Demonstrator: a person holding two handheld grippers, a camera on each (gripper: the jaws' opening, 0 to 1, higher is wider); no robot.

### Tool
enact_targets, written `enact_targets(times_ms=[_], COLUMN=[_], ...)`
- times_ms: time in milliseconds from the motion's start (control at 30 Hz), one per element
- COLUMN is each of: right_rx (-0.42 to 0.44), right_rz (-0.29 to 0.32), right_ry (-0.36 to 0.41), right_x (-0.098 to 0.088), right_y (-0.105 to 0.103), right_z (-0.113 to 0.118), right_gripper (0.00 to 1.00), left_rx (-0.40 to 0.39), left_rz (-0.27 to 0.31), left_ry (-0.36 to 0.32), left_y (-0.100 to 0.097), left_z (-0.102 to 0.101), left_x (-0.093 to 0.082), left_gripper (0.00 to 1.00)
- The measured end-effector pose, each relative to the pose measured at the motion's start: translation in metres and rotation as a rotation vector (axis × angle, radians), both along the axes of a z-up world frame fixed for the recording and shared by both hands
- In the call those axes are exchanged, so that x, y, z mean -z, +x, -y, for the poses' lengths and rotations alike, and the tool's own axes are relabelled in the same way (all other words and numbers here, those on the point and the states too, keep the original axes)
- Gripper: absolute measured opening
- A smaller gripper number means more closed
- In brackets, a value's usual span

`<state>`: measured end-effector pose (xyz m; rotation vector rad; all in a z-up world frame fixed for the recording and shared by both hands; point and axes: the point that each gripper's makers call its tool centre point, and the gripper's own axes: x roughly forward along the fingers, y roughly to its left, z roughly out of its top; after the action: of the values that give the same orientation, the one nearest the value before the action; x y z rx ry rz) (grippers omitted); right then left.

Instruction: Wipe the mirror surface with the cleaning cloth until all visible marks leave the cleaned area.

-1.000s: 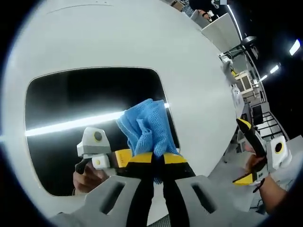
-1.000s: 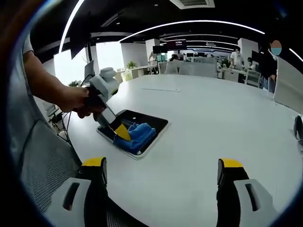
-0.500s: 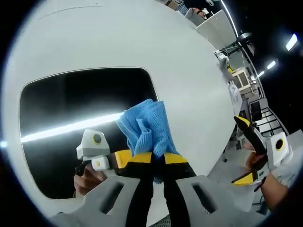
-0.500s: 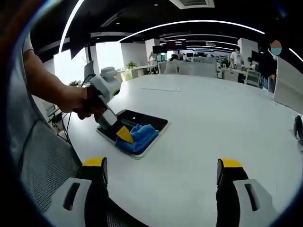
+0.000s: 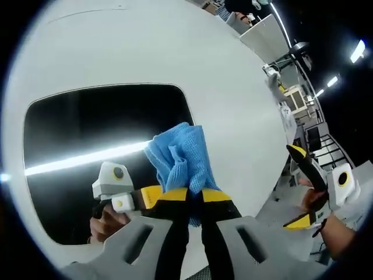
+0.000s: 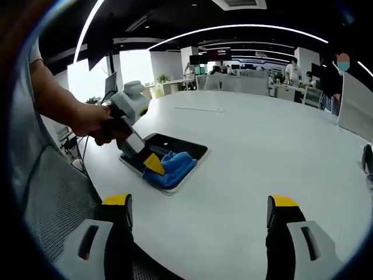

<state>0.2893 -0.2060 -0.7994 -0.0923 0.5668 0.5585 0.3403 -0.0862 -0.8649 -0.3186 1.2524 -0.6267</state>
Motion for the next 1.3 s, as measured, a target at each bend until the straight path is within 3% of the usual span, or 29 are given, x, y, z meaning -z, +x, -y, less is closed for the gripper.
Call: enact_targets(times_ms=[167,300,333,400,433,533,600,767,833,967,1300], right_rx=[0.010,0.010,0.011,0.012,0.013,0.014,0.015,0.015,0.014,0.016,0.021], right_rz=[-0.002,-0.009,-0.010,-0.009,-0.010,-0.014,-0.015,-0.020,-0.020,-0.022,-0.019], right_ry=[0.009,0.009,0.009,0.008,0.008,0.008,0.010,0.009,0.009,0.009,0.013], right_x=[-0.001,0.001,0.001,0.001,0.002,0.002,0.002,0.003,0.003,0.003,0.002], right_y=[0.001,0.000,0.000,0.001,0.001,0.000,0.001,0.000,0.000,0.000,0.001], right_z=[0.001,0.001,0.001,0.002,0.002,0.002,0.002,0.002,0.002,0.002,0.003], right_gripper=[0.95,0.94,0.94,0.94,0.94,0.94,0.94,0.94,0.93,0.93,0.93], left_rx=[-0.035,-0.009,-0.003,0.024,0.036,0.032,0.037,0.030,0.036,0.067,0.061], left_rz=[-0.018,-0.025,-0.006,0.092,0.100,0.032,0.018,0.071,0.049,0.076,0.077], left_ry=[-0.006,0.001,0.004,0.026,0.028,0.029,0.037,0.091,0.116,0.158,0.170], left_y=[0.007,0.012,0.015,0.029,0.030,0.028,0.028,0.043,0.044,0.054,0.077], left_z=[-0.001,0.002,0.001,-0.002,-0.002,0.000,0.001,0.002,0.005,0.010,0.019], left_x=[0.000,0.000,-0.001,-0.003,-0.003,-0.001,-0.001,-0.002,-0.001,-0.002,-0.001], left_gripper=[0.03,0.03,0.04,0.04,0.04,0.04,0.04,0.03,0.03,0.03,0.03])
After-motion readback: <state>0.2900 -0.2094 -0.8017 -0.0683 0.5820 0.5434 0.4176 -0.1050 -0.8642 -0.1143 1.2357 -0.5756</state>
